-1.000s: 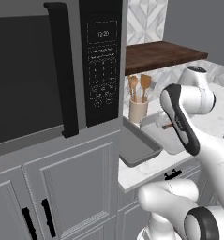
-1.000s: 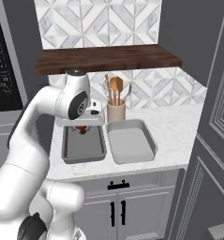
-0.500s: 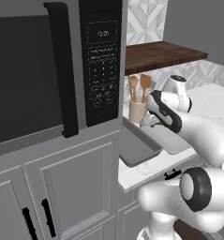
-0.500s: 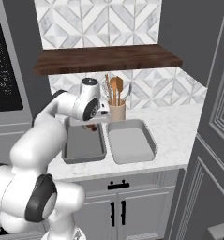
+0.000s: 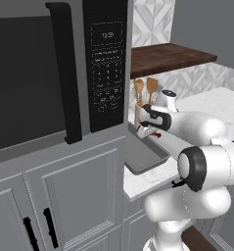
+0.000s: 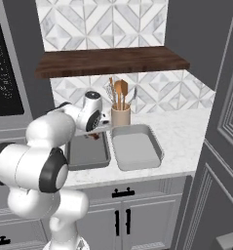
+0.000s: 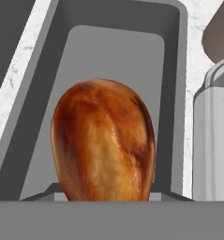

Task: Place one lemon wedge and one chicken drumstick in each tupperware on the nearby counter, to pack two identical lunches.

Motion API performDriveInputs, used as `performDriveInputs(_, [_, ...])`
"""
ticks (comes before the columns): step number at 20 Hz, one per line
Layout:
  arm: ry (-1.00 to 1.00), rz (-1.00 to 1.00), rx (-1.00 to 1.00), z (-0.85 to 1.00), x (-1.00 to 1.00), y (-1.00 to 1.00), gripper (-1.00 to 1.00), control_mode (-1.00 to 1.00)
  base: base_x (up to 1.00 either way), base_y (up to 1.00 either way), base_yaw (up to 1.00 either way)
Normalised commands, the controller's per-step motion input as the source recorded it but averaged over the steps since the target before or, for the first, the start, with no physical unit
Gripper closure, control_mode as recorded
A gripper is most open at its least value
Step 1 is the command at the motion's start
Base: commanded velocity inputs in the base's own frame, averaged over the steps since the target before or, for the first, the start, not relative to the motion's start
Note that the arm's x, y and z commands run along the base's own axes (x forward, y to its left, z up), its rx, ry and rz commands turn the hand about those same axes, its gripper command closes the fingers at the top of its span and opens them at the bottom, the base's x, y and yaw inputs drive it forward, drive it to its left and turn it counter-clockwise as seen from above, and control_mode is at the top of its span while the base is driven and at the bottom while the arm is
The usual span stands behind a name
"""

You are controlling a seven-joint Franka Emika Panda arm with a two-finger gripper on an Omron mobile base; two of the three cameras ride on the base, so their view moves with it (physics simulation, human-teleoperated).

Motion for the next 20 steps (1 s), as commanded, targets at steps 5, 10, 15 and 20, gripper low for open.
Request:
performDriveInputs(5, [0.02,0.03,0.0,-0.09,0.12,0.09,1.0,-1.0,0.0,0.0,0.0])
performDriveInputs(10, [0.0,0.01,0.0,-0.43,0.04,0.14,1.0,-1.0,0.0,0.0,0.0])
performDriveInputs(15, [0.0,0.0,-0.03,-0.42,0.0,0.12,1.0,-1.0,0.0,0.0,0.0])
performDriveInputs(20, [-0.04,0.0,-0.04,-0.26,0.0,0.0,1.0,-1.0,0.0,0.0,0.0])
